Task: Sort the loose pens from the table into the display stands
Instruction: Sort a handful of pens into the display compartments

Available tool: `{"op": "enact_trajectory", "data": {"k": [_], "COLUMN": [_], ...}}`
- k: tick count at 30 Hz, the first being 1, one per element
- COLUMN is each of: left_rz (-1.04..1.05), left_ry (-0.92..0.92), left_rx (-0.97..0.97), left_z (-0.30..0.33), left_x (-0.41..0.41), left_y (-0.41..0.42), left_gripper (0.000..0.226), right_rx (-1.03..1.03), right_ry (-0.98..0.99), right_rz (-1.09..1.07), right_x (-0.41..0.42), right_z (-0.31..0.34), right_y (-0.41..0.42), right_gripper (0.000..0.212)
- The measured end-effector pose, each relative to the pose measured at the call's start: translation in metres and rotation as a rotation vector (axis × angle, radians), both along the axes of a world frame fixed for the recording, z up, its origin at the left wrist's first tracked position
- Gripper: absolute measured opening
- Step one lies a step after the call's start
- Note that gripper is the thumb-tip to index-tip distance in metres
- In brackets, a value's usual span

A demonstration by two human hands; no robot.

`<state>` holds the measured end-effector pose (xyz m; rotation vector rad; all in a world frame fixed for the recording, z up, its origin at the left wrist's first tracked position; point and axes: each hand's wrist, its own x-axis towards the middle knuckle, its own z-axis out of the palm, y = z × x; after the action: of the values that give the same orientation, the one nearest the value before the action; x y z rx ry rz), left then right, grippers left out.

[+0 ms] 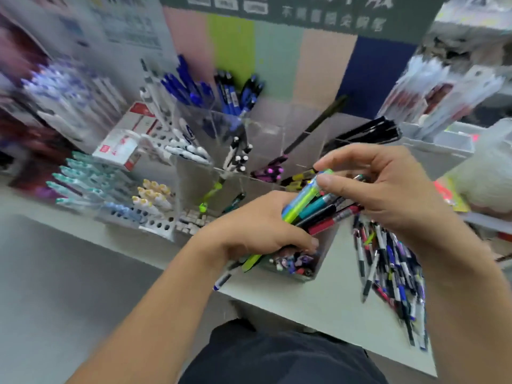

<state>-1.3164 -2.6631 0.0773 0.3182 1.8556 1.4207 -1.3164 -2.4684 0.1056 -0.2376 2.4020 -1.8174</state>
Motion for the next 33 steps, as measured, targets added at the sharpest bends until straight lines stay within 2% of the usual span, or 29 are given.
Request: {"op": "enact_trajectory", "data": {"k": [7, 12, 16, 19, 23, 26, 33], "left_rz": [0.246, 0.412, 0.518, 0.577, 0.688, 0.793, 0.955], "left_ry": [-0.050, -0.104, -0.109, -0.114, -0.163, -0.210, -0.240], "left_rx": [0.135, 0.202, 0.262, 0.280, 0.299, 0.344, 0.371], "left_z": [-0.036, -0.053, -0.062, -0.068, -0.075, -0.083, -0.094], "left_x": [0.022, 0.028, 0.029, 0.030, 0.037, 0.042, 0.049], "left_y": [-0.038, -0.060, -0.084, -0.100, -0.112, -0.126, -0.157], "left_gripper": [0.019, 0.021, 0.020, 0.018, 0.014, 0.014, 0.018], "right_rx": [0.182, 0.072, -0.037, -0.131, -0.315, -0.223, 0.126], "right_ry": [-0.037, -0.058, 0.099, 0.183, 0.298, 0.446, 0.586], "right_rz": [0.161, 0.167, 0.129, 0.039, -0.256, -0.303, -0.167], "right_x": [-0.024, -0.040, -0.047, -0.047, -0.052, -0.046, -0.028], "right_z": [-0.013, -0.027, -0.027, -0.027, -0.024, -0.029, -0.086], "right_y": [-0.055, -0.087, -0.103, -0.113, -0.113, -0.115, -0.155], "right_gripper": [0.006, 0.004, 0.016, 0.016, 0.013, 0.014, 0.014]}}
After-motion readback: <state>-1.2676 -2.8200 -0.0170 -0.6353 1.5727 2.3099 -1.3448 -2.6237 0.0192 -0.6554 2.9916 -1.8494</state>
